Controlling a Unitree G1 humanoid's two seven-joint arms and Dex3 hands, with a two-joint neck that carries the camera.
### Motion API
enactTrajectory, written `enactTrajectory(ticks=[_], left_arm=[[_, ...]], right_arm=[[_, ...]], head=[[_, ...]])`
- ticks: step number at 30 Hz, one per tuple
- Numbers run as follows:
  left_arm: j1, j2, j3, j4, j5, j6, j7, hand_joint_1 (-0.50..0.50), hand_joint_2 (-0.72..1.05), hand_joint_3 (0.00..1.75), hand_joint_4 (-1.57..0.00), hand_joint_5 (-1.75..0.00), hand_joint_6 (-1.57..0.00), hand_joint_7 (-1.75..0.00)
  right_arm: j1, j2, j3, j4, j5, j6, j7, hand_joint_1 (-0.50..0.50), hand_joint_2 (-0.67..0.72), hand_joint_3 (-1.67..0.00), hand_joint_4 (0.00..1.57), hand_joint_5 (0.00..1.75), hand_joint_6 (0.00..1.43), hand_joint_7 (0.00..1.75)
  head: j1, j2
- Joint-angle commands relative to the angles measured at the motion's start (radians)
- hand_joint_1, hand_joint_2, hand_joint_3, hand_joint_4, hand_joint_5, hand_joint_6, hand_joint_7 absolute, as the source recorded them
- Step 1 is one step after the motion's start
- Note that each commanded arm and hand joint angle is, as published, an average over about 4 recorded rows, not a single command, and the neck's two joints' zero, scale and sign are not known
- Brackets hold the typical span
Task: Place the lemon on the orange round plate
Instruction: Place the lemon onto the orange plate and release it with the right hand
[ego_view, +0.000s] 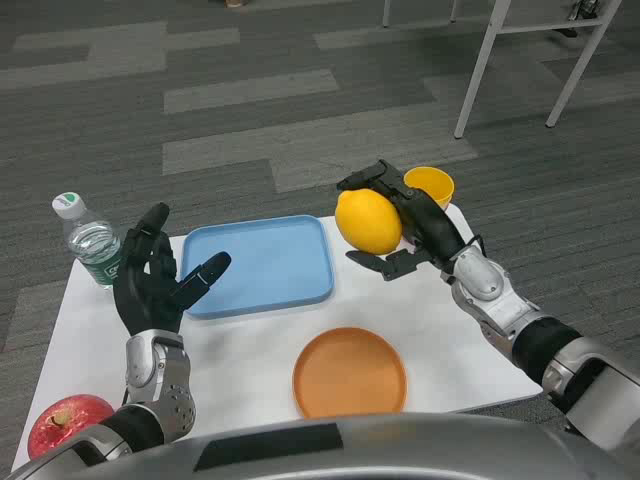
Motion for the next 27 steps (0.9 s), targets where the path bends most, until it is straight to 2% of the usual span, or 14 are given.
enactTrajectory(ticks=[1, 12, 19, 23, 27], left_arm=[[-0.031, 0.001, 0.006, 0.014, -0.007, 0.002, -0.005, 0.50, 0.43, 0.09, 0.00, -0.21, -0.60, -0.63], [-0.034, -0.003, 0.008, 0.021, -0.007, 0.004, -0.005, 0.50, 0.43, 0.09, 0.00, -0.21, -0.60, -0.63], [-0.034, -0.004, 0.006, 0.021, -0.006, 0.004, -0.005, 0.50, 0.43, 0.09, 0.00, -0.21, -0.60, -0.63], [-0.034, -0.004, 0.003, 0.019, -0.007, 0.004, -0.005, 0.50, 0.43, 0.09, 0.00, -0.21, -0.60, -0.63], [-0.034, 0.001, -0.007, 0.018, -0.007, 0.004, -0.005, 0.50, 0.43, 0.09, 0.00, -0.21, -0.60, -0.63]], right_arm=[[-0.042, -0.016, 0.033, 0.044, 0.009, -0.010, -0.007, -0.46, -0.54, -1.35, 0.00, 0.48, 0.57, 1.61], [-0.054, -0.024, 0.040, 0.051, 0.010, -0.011, -0.007, -0.46, -0.53, -1.35, 0.00, 0.48, 0.60, 1.61], [-0.057, -0.043, 0.060, 0.051, 0.014, -0.012, -0.007, -0.46, -0.49, -1.35, 0.00, 0.48, 0.60, 1.61], [-0.081, -0.088, 0.134, 0.050, 0.034, -0.014, -0.006, -0.46, -0.54, -1.35, 0.00, 0.48, 0.60, 1.61], [-0.130, -0.170, 0.290, 0.045, 0.062, -0.020, -0.006, -0.46, -0.54, -1.35, 0.00, 0.48, 0.61, 1.61]], head=[[-0.010, 0.011], [0.000, 0.015], [0.001, 0.004], [0.001, -0.006], [-0.002, -0.022]])
